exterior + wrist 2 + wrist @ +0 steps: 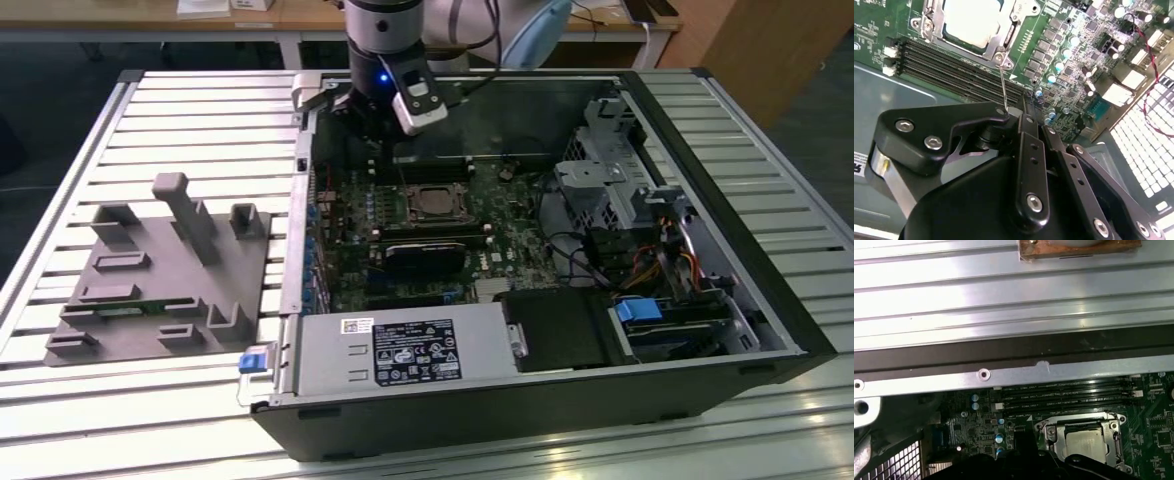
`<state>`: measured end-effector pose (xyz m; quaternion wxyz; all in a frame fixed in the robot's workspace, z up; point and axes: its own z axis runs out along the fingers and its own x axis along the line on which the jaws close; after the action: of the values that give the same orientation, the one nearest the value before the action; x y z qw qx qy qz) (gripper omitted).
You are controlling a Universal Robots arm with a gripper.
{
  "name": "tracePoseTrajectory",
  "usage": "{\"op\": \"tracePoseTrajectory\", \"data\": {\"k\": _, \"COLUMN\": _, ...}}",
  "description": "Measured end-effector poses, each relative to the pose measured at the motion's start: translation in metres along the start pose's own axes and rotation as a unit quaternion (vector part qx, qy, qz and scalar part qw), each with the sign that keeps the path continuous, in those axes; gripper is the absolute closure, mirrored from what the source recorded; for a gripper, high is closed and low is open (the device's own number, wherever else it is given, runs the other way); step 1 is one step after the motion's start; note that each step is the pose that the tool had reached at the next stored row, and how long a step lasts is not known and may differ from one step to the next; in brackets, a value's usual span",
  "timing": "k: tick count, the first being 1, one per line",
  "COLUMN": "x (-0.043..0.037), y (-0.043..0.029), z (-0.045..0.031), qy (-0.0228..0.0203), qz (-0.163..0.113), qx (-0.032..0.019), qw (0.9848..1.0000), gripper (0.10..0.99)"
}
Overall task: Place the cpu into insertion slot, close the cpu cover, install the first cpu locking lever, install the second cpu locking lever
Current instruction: 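Install the first cpu locking lever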
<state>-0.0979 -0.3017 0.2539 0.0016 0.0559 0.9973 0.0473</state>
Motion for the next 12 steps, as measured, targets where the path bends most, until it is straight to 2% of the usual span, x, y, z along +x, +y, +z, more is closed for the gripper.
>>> {"op": "tracePoseTrajectory", "data": {"k": 12, "x": -0.0203, "y": 0.0022, "z": 0.001, "qy": 0.0, "qz": 0.0, "qx": 0.0001, "qw": 1.0, "gripper": 0.98}}
